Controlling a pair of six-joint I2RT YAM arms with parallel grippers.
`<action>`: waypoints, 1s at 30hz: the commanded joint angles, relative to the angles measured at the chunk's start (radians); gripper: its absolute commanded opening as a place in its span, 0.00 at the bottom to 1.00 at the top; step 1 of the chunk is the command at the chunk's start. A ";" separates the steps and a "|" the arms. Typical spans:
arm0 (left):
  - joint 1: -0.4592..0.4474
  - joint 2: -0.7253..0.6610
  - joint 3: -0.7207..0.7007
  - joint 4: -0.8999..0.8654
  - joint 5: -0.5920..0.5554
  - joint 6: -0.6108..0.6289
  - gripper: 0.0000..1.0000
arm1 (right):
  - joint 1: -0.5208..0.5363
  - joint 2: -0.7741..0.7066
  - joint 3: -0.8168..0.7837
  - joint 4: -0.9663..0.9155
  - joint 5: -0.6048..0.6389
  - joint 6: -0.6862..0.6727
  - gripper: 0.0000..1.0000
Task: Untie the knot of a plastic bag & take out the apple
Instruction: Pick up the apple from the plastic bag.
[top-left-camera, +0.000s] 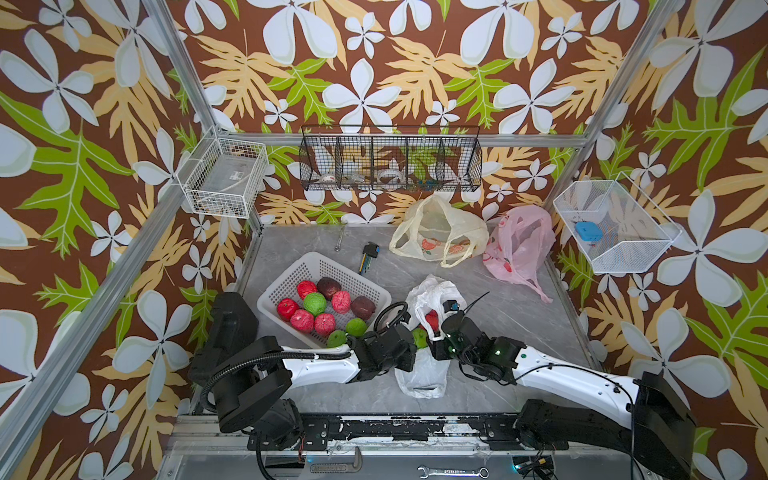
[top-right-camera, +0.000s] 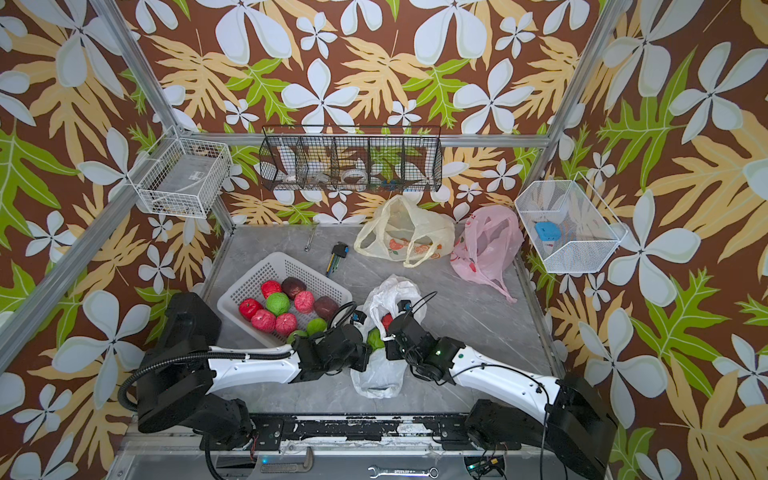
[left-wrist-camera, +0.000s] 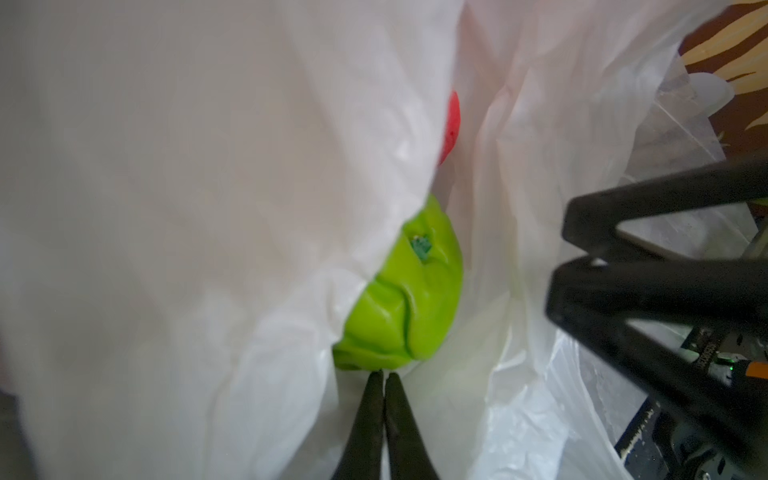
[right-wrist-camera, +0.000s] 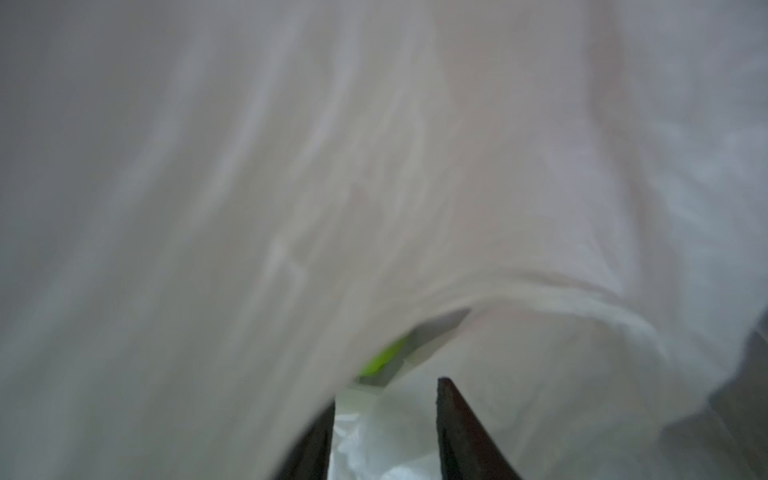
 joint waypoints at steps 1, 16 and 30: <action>0.004 -0.004 -0.009 0.013 0.027 0.024 0.00 | 0.003 0.057 0.040 0.043 -0.019 -0.070 0.48; 0.003 -0.100 -0.150 0.136 0.014 -0.054 0.00 | 0.000 0.310 0.044 0.218 -0.088 -0.030 0.71; 0.005 -0.131 -0.201 0.179 -0.009 -0.083 0.00 | 0.001 0.302 0.088 0.133 -0.106 -0.051 0.46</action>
